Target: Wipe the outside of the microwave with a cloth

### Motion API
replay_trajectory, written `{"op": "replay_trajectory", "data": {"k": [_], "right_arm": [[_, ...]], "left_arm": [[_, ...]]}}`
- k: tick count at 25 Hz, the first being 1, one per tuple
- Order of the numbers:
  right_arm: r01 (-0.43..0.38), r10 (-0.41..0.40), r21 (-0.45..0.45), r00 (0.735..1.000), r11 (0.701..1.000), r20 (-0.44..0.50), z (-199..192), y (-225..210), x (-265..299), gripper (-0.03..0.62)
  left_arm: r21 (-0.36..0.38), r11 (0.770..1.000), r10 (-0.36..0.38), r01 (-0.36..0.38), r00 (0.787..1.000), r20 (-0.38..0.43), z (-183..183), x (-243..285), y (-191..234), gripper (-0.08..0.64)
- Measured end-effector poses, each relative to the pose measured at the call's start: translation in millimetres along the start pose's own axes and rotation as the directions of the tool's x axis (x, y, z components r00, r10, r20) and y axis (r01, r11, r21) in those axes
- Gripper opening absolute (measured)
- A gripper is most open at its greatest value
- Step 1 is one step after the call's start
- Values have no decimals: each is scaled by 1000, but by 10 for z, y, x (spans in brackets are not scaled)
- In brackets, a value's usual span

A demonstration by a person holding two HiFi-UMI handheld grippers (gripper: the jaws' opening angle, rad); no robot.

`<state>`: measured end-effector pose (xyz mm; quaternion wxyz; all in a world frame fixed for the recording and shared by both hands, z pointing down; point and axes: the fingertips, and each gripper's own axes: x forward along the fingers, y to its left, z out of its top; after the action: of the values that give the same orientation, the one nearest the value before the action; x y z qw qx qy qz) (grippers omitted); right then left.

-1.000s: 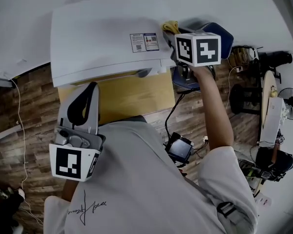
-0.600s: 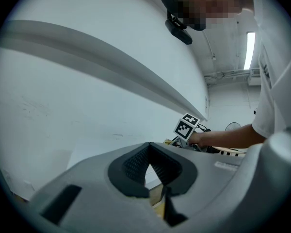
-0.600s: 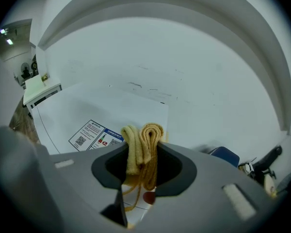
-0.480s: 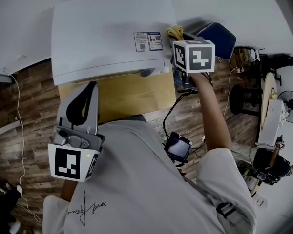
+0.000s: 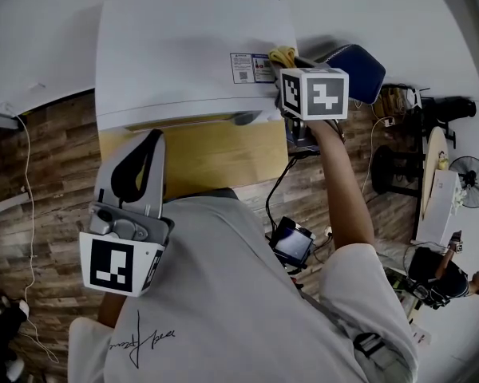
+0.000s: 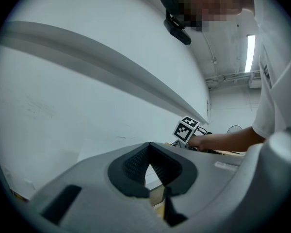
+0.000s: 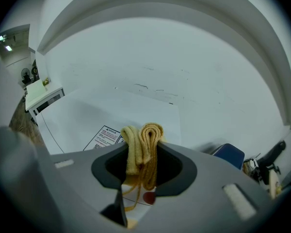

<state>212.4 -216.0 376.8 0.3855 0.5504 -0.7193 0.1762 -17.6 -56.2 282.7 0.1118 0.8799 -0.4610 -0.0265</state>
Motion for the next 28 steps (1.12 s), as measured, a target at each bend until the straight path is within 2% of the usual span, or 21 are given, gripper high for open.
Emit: {"op": "replay_trajectory", "data": {"k": [13,28], "right_arm": [[-45,45,-22,999,999,3,68,312,-15,127],[-86,86,-32,996,996,-1,179,630,4,127]], "left_arm": [[-19,1000,7,-7,1000,7,51,-116,11,-3],[-8,1000,3,-2,1000,21,71,-222,140,-3]]}}
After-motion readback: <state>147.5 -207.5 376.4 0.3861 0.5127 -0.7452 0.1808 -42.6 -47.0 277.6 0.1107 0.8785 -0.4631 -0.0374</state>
